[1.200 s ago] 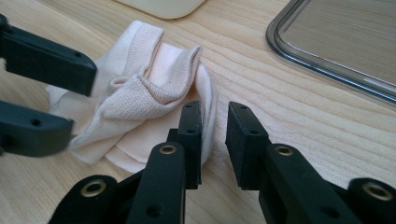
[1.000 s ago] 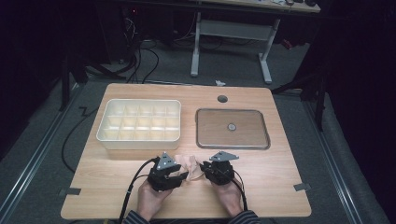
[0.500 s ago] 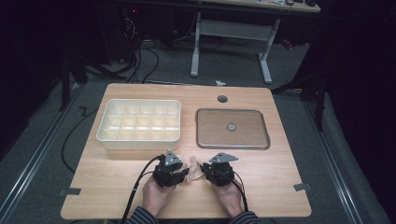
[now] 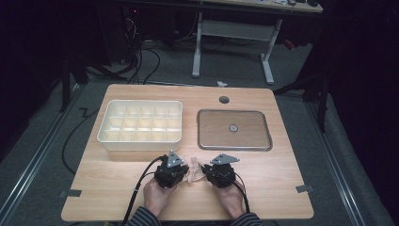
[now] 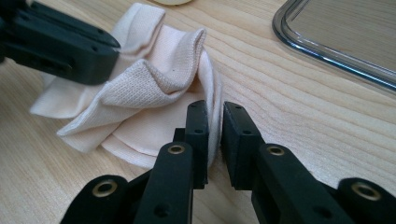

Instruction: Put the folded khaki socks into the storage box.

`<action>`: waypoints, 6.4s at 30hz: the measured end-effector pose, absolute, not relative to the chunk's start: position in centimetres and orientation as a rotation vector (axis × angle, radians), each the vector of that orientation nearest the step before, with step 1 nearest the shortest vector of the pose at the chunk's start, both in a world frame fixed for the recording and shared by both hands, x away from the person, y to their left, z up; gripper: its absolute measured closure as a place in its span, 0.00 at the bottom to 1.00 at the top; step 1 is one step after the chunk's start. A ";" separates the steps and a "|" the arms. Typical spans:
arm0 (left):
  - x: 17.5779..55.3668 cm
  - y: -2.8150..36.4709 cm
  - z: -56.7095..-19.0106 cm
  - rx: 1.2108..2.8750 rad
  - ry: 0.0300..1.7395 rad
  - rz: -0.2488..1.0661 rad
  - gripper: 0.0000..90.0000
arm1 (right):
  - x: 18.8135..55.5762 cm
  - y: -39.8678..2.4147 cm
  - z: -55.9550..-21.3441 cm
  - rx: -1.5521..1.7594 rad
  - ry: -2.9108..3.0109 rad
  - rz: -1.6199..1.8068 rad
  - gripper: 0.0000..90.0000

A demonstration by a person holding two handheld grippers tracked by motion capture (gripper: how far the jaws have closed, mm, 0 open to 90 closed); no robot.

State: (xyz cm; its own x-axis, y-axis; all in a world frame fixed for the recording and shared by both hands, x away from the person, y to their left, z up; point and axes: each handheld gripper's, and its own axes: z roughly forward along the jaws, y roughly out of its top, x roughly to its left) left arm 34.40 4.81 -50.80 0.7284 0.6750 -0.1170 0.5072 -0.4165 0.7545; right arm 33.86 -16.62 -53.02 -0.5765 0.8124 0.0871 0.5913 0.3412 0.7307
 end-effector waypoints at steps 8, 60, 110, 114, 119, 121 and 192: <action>34.0 4.0 -49.0 2.089 0.811 0.238 0.97 | 33.9 -16.6 -53.0 1.263 2.315 1.079 0.90; 34.3 5.7 -51.7 1.896 1.067 0.117 0.62 | 33.3 -15.0 -50.9 1.153 2.281 1.036 0.71; 38.6 6.6 -50.0 2.043 1.040 0.167 0.55 | 32.0 -13.6 -50.2 1.067 2.317 1.145 0.82; 39.4 6.1 -50.6 2.031 1.055 0.148 0.54 | 32.1 -12.8 -50.9 1.065 2.350 1.124 0.83; 40.2 5.6 -52.3 2.095 1.064 0.122 0.56 | 32.1 -12.8 -52.1 1.073 2.405 1.050 0.87; 40.2 5.6 -52.3 2.105 1.059 0.129 0.61 | 32.0 -13.0 -52.4 1.067 2.419 1.043 0.87; 37.6 7.2 -50.8 2.050 0.938 0.052 0.94 | 34.9 -13.0 -52.2 1.200 2.349 1.091 0.95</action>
